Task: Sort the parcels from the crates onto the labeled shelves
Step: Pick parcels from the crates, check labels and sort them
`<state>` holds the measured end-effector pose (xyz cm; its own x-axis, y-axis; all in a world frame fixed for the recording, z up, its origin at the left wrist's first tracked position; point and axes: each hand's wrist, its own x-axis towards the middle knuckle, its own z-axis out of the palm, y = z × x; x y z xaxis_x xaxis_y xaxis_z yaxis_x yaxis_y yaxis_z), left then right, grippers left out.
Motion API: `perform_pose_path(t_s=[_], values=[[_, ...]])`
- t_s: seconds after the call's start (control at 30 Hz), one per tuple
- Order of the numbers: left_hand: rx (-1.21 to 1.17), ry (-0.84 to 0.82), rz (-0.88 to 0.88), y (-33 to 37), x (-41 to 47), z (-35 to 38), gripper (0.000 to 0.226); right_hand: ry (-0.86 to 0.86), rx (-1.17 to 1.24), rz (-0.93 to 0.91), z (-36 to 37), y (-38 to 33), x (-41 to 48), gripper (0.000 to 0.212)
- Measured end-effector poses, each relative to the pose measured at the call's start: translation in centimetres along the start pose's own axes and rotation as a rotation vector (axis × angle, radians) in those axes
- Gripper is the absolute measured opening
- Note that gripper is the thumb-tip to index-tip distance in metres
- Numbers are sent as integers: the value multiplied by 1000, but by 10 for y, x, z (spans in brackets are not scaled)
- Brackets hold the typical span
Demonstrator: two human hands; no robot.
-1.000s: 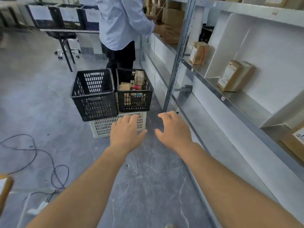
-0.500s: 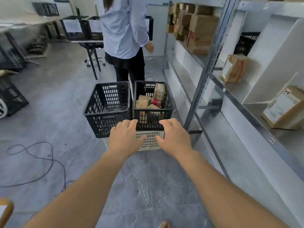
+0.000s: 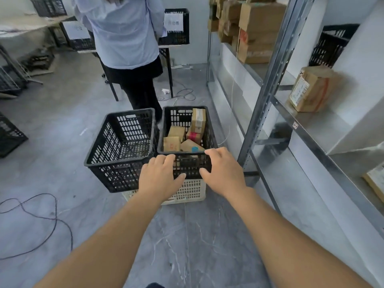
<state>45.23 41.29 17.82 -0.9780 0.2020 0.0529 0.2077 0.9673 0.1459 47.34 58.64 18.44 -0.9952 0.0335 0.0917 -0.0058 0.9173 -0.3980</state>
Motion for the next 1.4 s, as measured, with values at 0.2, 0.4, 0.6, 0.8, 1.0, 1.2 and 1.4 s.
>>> perform_pose_path(t_s=[0.2, 0.4, 0.6, 0.8, 1.0, 1.2, 1.4], values=[[-38, -5, -13, -19, 70, 16, 64, -42, -26, -7, 14, 0, 70, 50], [-115, -5, 20, -41, 175, 25, 59, -67, -83, 25, 28, 0, 172, 50], [-207, -53, -19, -92, 284, 22, 65, -110, -86, 73, 48, -15, 285, 50], [-247, -154, -82, -141, 353, 49, 63, -197, -55, 118, 89, -27, 359, 51], [-310, -352, -139, -149, 369, 101, 62, -335, -43, 204, 136, -5, 384, 52], [-427, -527, -240, -148, 386, 162, 62, -463, -8, 247, 196, 35, 412, 58], [-485, -604, -343, -135, 414, 212, 65, -593, 39, 235, 251, 72, 436, 62]])
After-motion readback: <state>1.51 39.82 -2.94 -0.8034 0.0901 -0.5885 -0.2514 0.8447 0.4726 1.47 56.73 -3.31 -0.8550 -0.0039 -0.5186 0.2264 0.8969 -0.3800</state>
